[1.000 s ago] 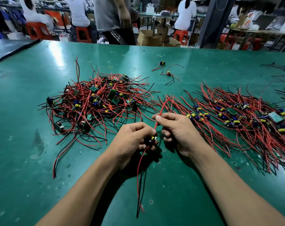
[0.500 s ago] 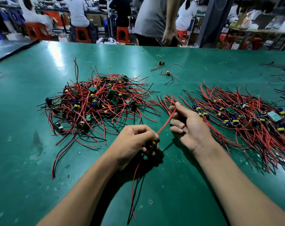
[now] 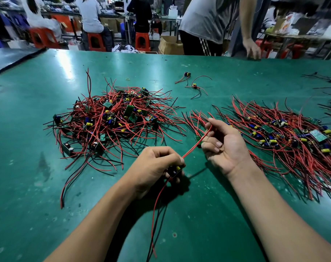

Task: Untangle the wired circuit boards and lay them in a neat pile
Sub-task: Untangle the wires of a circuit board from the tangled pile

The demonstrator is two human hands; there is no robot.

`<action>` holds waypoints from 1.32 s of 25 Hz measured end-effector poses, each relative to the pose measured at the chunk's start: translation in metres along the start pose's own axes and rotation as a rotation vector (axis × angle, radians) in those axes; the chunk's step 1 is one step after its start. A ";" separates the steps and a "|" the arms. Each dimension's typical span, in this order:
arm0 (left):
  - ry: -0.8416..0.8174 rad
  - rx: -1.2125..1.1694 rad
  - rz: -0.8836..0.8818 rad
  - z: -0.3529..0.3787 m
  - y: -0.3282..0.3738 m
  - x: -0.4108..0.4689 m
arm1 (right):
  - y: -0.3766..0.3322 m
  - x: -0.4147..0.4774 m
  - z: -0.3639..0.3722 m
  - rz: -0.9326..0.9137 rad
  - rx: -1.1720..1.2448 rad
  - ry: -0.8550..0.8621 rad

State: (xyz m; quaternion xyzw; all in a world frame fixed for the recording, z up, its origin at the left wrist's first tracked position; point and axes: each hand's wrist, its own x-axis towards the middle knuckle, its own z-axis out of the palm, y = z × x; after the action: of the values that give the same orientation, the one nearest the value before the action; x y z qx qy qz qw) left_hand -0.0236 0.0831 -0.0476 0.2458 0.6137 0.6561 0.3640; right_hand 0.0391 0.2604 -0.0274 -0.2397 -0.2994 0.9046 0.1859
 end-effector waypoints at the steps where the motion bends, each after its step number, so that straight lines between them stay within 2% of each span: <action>1: -0.004 -0.009 -0.002 0.000 0.000 0.000 | -0.001 0.000 0.000 0.024 0.035 0.002; 4: -0.011 -0.029 0.000 -0.002 -0.002 0.002 | -0.003 -0.001 -0.001 0.048 0.044 0.003; 9: 0.028 -0.108 -0.020 -0.002 -0.003 0.004 | 0.001 -0.002 0.001 -0.024 -0.166 0.015; 15: 0.077 -0.381 -0.127 0.002 0.006 0.006 | 0.007 -0.003 0.001 -0.112 -0.349 0.029; 18: 0.097 -0.404 -0.108 0.000 0.005 0.008 | 0.016 -0.005 0.003 -0.283 -0.641 -0.004; 22: 0.093 -0.438 -0.096 -0.004 0.004 0.011 | 0.042 -0.008 0.004 -0.519 -1.198 -0.063; 23: 0.087 -0.440 -0.099 -0.004 0.003 0.011 | 0.045 -0.006 0.003 -0.580 -1.246 -0.049; 25: 0.072 -0.416 -0.100 -0.004 0.002 0.012 | 0.041 -0.003 0.000 -0.681 -1.239 0.024; 28: 0.084 -0.385 -0.115 -0.004 0.002 0.013 | 0.019 0.003 -0.011 -0.827 -1.332 0.286; 31: 0.076 -0.362 -0.129 -0.004 0.003 0.015 | 0.011 0.003 -0.023 -0.797 -1.657 0.511; 33: 0.072 -0.345 -0.126 -0.004 0.001 0.016 | 0.023 0.004 -0.023 -0.851 -1.903 0.503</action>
State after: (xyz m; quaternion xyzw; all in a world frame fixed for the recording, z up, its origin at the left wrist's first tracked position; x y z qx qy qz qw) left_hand -0.0370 0.0933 -0.0493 0.1171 0.5189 0.7359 0.4190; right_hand 0.0441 0.2549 -0.0590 -0.3416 -0.8934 0.0850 0.2790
